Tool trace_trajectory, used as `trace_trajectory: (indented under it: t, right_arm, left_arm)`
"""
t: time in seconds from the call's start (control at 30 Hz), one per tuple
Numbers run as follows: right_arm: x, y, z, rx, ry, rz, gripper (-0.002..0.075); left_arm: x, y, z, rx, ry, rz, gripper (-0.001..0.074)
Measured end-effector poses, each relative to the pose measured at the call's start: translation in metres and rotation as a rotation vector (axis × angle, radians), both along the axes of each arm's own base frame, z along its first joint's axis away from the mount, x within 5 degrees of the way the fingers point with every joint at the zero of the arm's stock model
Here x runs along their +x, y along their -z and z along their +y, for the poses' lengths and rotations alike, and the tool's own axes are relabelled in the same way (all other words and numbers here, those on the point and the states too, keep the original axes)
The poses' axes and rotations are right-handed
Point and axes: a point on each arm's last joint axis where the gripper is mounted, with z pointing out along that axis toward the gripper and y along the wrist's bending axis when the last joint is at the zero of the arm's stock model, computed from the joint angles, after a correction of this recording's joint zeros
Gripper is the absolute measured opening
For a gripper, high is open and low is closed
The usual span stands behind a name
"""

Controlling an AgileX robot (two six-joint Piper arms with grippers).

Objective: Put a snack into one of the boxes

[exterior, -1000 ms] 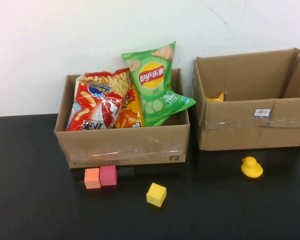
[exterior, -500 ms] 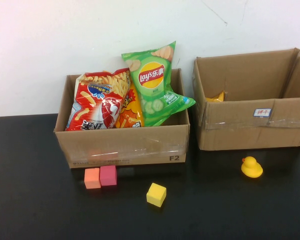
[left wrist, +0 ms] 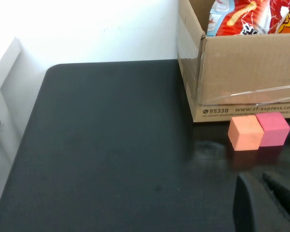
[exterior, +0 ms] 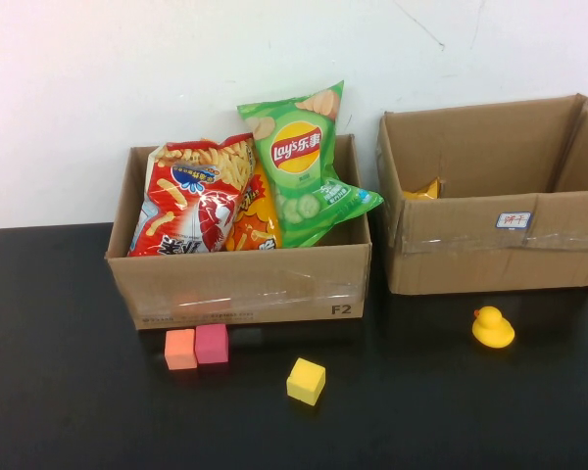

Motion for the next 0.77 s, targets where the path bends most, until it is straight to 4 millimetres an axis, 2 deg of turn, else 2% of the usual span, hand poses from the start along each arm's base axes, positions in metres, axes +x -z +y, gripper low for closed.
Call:
trace_trajectory:
  t: [0.13,0.27,0.37,0.5,0.77]
  right_arm:
    - [-0.004,0.011,-0.010,0.065,0.141,-0.120,0.0001]
    - [-0.003,0.034,-0.022,0.111,0.356,-0.099,0.0001]
    - [-0.002,0.035,-0.026,0.130,0.448,-0.111,0.0001]
    - [-0.002,0.035,-0.030,0.114,0.513,-0.121,0.0001]
    - [-0.002,0.035,-0.031,0.067,0.509,-0.132,0.0001]
  left_arm:
    - [0.000,0.000,0.000,0.000,0.000,0.000,-0.0001]
    - [0.000,0.000,0.000,0.000,0.000,0.000,-0.0001]
    - [0.000,0.000,0.000,0.000,0.000,0.000,-0.0001]
    - [0.000,0.000,0.000,0.000,0.000,0.000,-0.0001]
    - [0.000,0.000,0.000,0.000,0.000,0.000,-0.0001]
